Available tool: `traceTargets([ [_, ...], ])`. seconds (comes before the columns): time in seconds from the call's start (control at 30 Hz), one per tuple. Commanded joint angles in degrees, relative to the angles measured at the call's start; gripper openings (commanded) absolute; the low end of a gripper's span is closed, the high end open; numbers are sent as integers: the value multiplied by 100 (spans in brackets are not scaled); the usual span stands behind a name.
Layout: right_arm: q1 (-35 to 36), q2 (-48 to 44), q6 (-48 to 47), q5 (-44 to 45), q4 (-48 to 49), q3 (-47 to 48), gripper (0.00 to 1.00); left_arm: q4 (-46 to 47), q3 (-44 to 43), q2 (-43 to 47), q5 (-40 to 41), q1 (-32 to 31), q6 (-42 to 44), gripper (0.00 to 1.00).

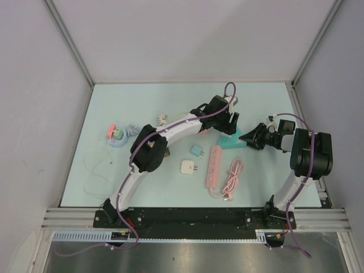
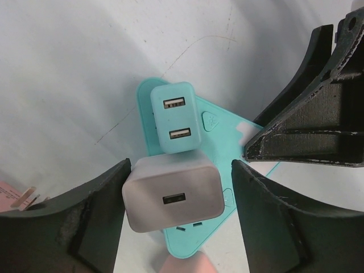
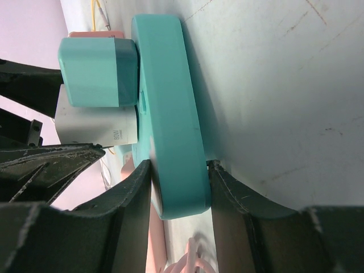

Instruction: Pull the plug off the socket

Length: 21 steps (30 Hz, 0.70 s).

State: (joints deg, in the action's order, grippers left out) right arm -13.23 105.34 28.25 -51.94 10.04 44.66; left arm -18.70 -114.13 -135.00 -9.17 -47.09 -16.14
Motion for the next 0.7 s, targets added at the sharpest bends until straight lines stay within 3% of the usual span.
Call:
traceTargets([
  [0.0, 23, 320, -329, 1239, -336, -98, 19, -81, -250, 237, -217, -63, -135, 73],
  [0.23, 23, 321, -320, 1239, -336, -98, 19, -99, -137, 264, -85, -63, -135, 59],
  [0.27, 23, 321, -329, 1231, -336, -98, 19, -64, -101, 281, -155, -55, -135, 44],
  [0.37, 23, 312, -320, 1257, -345, -90, 18, 7, 4, 404, -190, -55, -187, 19],
  [0.47, 31, 303, -320, 1292, -354, -98, 17, -37, 22, 501, -173, -55, -188, 0],
  [0.67, 40, 294, -311, 1318, -354, -98, 15, -134, -48, 677, -120, 103, -433, 0],
])
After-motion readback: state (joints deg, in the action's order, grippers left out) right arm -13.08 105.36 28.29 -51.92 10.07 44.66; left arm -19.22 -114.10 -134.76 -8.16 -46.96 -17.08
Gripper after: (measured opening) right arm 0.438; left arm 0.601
